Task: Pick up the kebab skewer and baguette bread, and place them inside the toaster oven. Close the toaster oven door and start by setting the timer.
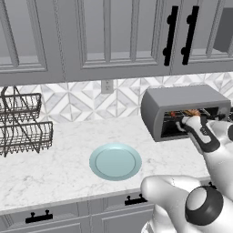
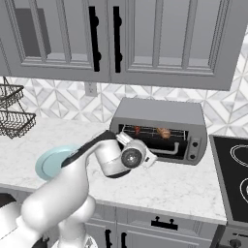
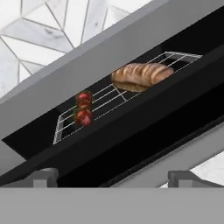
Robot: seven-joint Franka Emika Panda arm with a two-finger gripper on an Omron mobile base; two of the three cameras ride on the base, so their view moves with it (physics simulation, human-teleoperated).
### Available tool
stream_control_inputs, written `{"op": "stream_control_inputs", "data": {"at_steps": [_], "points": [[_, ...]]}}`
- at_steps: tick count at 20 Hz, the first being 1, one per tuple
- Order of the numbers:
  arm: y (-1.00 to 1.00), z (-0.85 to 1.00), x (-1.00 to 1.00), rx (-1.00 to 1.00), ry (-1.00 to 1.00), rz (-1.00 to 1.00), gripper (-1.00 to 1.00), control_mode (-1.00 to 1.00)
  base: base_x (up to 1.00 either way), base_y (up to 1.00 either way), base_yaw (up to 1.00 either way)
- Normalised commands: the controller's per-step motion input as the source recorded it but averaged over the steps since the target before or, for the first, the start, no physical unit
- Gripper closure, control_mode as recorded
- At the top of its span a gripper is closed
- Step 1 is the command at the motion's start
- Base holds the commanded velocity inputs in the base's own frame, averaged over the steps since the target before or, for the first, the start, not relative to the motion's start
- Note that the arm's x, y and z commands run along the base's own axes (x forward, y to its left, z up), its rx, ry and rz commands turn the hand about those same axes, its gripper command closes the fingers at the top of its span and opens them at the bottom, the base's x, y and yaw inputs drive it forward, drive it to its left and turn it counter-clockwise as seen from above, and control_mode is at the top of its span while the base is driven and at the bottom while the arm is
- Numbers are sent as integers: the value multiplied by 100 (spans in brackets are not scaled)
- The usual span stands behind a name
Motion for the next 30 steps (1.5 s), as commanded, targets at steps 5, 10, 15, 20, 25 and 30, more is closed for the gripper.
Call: {"op": "stream_control_inputs", "data": {"at_steps": [5,10,15,20,25,30], "points": [[20,21,59,0,4,-7,-100,-100,0,0,0],[27,0,55,0,7,-7,-100,-100,0,0,0],[23,-1,48,-1,10,-6,-100,-100,0,0,0],[10,-23,25,-1,10,-3,-100,-100,0,0,0],[1,-1,3,0,5,-2,-100,-100,0,0,0],[0,1,-4,0,1,0,-100,-100,0,0,0]]}}
